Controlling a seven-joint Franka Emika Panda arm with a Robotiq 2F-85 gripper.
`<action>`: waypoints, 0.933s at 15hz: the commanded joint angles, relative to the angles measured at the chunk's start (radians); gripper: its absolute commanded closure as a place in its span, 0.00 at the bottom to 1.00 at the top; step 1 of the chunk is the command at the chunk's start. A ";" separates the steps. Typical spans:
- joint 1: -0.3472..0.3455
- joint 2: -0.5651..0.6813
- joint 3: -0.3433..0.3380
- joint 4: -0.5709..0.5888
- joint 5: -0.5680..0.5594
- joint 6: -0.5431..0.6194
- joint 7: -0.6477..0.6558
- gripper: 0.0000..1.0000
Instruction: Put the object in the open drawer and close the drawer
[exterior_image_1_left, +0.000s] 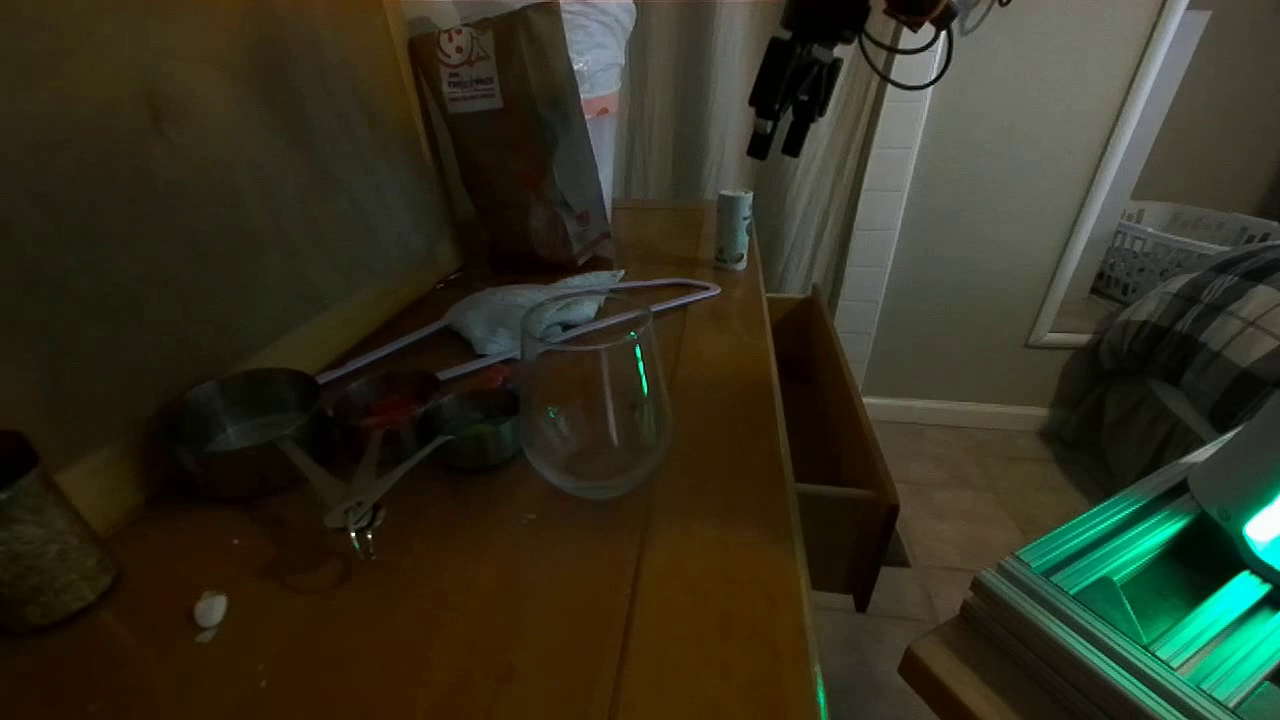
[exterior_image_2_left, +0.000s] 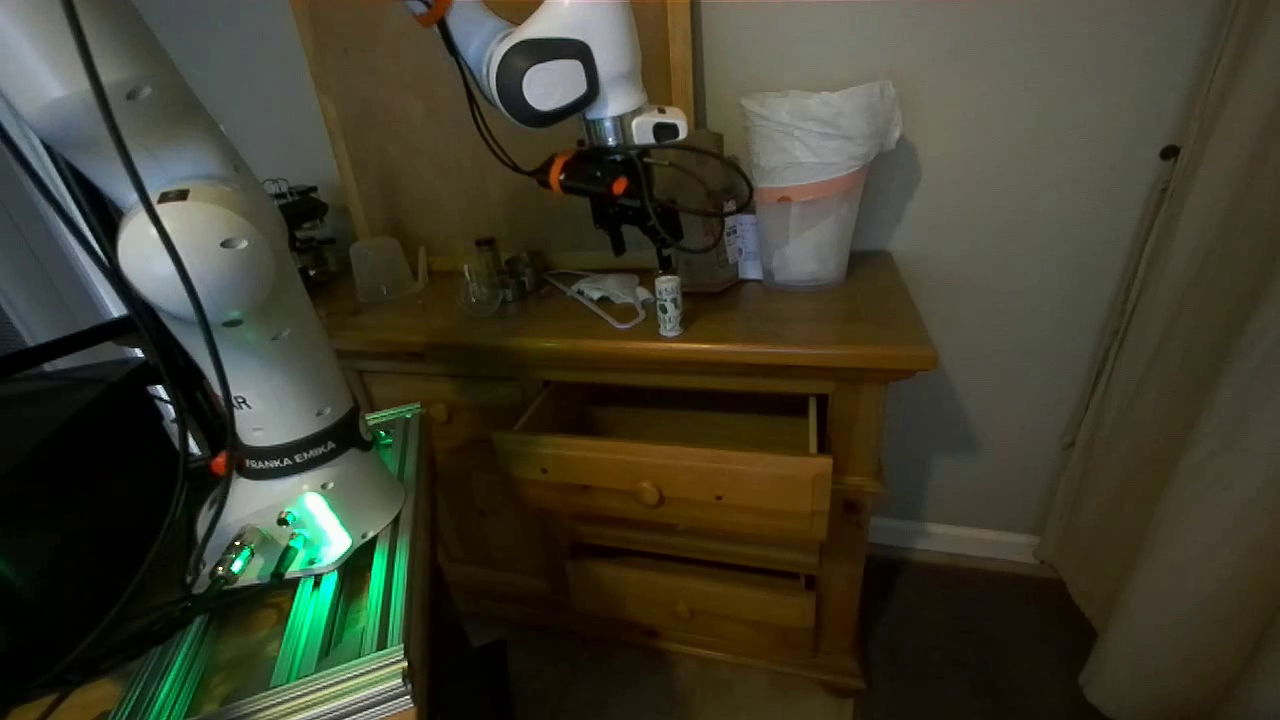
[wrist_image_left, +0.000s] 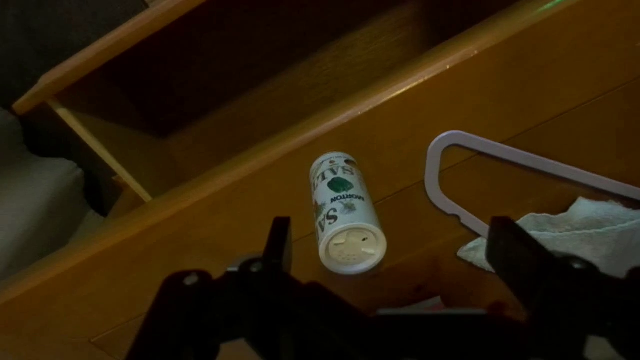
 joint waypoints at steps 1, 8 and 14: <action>0.029 0.086 -0.010 0.015 0.091 0.096 -0.079 0.00; 0.016 0.151 0.006 0.040 0.159 0.175 -0.182 0.32; 0.007 0.164 0.013 0.059 0.210 0.178 -0.243 0.07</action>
